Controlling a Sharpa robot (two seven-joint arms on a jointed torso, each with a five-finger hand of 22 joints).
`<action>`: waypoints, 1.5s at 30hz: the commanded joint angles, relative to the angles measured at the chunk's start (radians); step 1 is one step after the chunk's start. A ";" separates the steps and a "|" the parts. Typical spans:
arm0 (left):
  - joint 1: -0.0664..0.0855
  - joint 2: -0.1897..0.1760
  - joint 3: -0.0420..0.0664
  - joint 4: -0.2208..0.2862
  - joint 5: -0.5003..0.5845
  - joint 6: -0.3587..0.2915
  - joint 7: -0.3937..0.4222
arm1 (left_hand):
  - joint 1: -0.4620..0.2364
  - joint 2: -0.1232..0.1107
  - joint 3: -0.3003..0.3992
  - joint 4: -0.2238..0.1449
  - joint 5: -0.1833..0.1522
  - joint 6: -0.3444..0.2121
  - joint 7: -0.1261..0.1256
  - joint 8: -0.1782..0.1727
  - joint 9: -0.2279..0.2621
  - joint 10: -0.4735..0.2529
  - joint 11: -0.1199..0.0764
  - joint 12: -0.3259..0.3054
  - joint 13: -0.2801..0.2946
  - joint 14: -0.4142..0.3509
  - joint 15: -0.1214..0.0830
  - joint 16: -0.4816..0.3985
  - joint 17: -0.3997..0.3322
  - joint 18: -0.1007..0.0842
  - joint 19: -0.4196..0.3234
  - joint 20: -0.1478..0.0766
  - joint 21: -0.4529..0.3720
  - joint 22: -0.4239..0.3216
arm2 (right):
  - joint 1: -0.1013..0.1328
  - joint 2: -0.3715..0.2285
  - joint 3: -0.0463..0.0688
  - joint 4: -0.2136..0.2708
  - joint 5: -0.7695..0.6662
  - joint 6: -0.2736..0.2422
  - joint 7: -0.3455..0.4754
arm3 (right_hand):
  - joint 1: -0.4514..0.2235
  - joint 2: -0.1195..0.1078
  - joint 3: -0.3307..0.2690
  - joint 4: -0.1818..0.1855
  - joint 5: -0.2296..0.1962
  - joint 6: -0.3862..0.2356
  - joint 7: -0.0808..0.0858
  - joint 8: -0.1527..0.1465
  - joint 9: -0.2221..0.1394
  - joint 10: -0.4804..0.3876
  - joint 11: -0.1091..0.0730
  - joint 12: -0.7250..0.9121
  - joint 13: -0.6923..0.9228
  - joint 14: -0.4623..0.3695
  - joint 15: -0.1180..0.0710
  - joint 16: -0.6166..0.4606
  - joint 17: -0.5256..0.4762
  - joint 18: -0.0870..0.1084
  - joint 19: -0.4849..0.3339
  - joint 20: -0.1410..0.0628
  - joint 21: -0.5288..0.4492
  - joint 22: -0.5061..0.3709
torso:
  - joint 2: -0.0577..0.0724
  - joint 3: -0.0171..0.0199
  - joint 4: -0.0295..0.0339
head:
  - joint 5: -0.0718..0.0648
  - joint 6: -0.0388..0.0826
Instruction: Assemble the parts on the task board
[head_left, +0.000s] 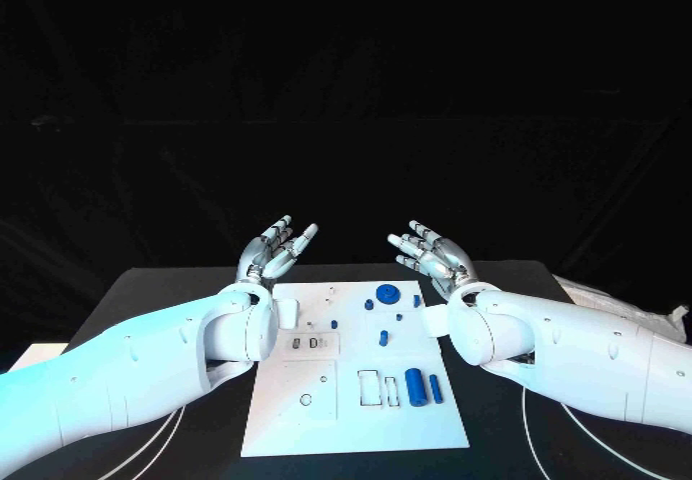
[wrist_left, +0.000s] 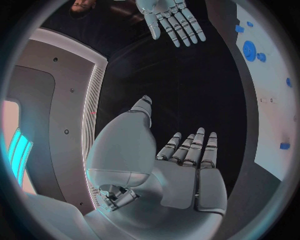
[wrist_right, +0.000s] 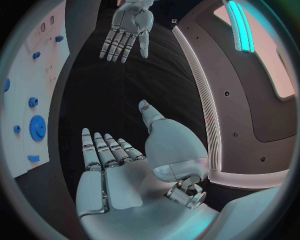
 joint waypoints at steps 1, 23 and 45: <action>0.002 0.002 0.000 -0.001 -0.009 0.063 0.027 | 0.049 0.027 -0.004 0.003 0.005 0.109 0.155 0.023 0.013 0.160 0.032 0.026 0.014 0.205 0.022 0.046 0.025 0.007 0.179 0.004 0.055 0.027 | 0.008 0.013 -0.004 -0.027 -0.105 0.225 -0.056 | 0.098 0.010 0.036 -0.073 0.012 0.283 0.147 0.058 0.034 0.336 -0.006 0.061 0.029 0.337 -0.015 0.058 0.028 0.071 0.306 0.003 0.081 0.041 | 0.000 -0.0003 -0.0001 | 0.000 0.000; 0.009 -0.146 0.002 0.134 -0.063 0.155 -0.012 | 0.111 0.102 -0.054 -0.096 0.000 0.723 0.070 0.120 0.045 0.858 -0.094 0.119 0.058 0.812 -0.139 0.197 0.160 0.074 0.844 -0.091 0.282 0.099 | 0.065 0.004 0.006 -0.128 -0.670 0.156 -0.103 | 0.126 -0.079 0.259 -0.173 -0.010 0.805 0.081 0.058 0.043 0.852 -0.102 0.046 0.032 0.869 -0.138 0.081 0.033 0.123 0.707 -0.087 0.220 0.047 | 0.078 -0.0129 0.0180 | -0.019 0.042; 0.024 -0.290 0.016 0.378 -0.032 0.199 -0.063 | 0.108 0.105 -0.066 -0.101 0.000 0.749 0.062 0.104 0.042 0.894 -0.103 0.098 0.061 0.851 -0.151 0.204 0.205 0.074 0.877 -0.103 0.296 0.103 | 0.148 -0.011 0.030 -0.092 -1.482 0.275 -0.443 | 0.132 -0.163 0.231 -0.157 -0.002 0.897 0.012 0.043 0.046 0.998 -0.191 0.031 0.039 1.241 -0.262 0.387 0.155 0.119 0.998 -0.212 0.630 0.265 | 0.186 -0.0278 0.0511 | -0.048 0.084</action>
